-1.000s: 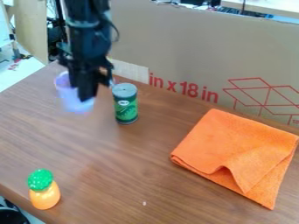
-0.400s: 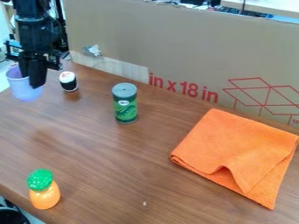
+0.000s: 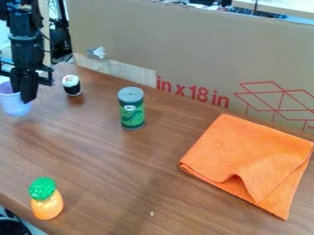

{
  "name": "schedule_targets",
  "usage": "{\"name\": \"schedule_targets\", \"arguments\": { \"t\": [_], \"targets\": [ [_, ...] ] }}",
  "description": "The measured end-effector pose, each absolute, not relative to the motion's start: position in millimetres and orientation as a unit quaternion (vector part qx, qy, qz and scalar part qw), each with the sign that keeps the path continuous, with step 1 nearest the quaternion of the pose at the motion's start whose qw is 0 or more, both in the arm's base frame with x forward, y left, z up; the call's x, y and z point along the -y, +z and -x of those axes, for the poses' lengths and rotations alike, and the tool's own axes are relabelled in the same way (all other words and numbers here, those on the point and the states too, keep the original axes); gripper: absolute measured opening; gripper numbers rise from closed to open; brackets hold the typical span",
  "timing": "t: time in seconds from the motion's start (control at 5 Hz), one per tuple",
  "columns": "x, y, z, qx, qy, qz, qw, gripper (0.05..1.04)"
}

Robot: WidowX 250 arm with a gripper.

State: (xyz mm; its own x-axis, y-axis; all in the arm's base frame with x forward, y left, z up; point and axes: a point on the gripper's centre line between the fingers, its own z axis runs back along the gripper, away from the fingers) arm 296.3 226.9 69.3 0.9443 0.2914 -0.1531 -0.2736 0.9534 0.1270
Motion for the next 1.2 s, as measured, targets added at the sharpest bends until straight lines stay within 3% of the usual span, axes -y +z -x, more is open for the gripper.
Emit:
{"name": "schedule_targets", "arguments": {
  "t": [0.4,0.8,1.0,1.2],
  "targets": [
    [-237,57,-306,-0.082,0.172,-0.066,0.979,0.093],
    [-249,48,-290,-0.087,0.212,-0.042,0.972,0.128],
    [-248,39,-279,-0.073,0.249,-0.003,0.966,0.333],
    [-246,65,-279,-0.059,0.254,-0.013,0.965,0.629]
  ]
}}
